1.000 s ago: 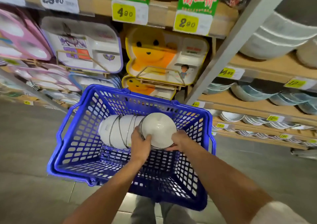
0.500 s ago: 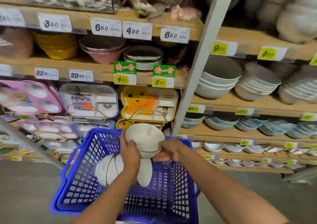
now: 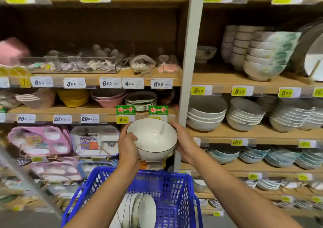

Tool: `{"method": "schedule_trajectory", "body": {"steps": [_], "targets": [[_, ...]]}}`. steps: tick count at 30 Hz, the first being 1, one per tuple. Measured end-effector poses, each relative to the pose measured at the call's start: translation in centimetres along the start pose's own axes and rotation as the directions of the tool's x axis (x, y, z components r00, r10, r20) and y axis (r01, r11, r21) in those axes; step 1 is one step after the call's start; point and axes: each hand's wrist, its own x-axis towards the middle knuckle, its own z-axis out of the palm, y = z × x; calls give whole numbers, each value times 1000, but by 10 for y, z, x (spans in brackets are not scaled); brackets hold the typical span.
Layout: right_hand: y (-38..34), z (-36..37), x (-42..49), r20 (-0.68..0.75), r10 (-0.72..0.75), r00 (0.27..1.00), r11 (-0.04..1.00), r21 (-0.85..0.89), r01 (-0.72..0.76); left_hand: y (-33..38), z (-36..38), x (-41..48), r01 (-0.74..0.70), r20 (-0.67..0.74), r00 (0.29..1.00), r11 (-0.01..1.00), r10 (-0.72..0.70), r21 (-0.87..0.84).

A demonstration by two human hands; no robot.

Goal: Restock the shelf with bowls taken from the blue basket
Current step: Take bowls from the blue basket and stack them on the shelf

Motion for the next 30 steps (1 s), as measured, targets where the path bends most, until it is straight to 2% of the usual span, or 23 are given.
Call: {"method": "schedule_trajectory", "body": {"steps": [4,10,20,30], "targets": [[-40,-26,-21,20,-87,996,981,174,83,17,41,-34,2,54,999,998,2,-60],[-85,-92,-49,-62,-122,991,958,255,133,25,116,-85,-28,100,994,995,37,-96],[-156,-190,-79,-106,-231,967,931,263,252,34,228,-138,20,190,982,989,9,-147],[-205,-220,-63,-223,-209,952,924,275,267,51,287,-118,64,227,973,993,-40,-103]]}}
